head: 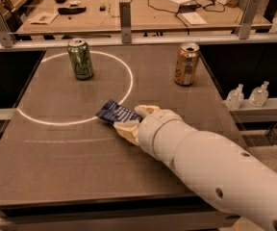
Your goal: Move rxbar blueberry near orange can
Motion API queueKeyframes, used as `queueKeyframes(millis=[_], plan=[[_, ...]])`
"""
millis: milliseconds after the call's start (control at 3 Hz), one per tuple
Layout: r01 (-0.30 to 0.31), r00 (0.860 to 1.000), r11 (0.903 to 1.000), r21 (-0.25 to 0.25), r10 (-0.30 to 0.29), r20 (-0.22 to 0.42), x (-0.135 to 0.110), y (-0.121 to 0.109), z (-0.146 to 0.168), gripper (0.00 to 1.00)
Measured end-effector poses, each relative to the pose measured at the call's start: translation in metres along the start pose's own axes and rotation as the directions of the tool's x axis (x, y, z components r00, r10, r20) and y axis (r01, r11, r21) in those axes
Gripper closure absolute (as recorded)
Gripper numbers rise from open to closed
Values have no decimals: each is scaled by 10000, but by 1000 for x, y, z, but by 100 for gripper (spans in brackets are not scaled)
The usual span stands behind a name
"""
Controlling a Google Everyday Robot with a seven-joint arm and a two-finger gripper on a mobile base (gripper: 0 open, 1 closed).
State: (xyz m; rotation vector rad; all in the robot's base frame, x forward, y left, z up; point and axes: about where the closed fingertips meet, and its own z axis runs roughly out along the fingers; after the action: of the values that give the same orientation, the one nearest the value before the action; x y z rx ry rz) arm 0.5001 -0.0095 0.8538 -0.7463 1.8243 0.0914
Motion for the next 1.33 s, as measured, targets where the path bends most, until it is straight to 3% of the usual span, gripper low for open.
queueKeyframes(millis=[333, 667, 1000, 1333], plan=[[-81, 9999, 9892, 1466, 68, 92, 2, -31, -5, 100], [-19, 9999, 9519, 3064, -20, 123, -2, -69, -10, 100], [-49, 9998, 9116, 4111, 124, -156, 3, -98, -13, 100], [-162, 9979, 8782, 4780, 439, -468, 12, -121, -18, 100]])
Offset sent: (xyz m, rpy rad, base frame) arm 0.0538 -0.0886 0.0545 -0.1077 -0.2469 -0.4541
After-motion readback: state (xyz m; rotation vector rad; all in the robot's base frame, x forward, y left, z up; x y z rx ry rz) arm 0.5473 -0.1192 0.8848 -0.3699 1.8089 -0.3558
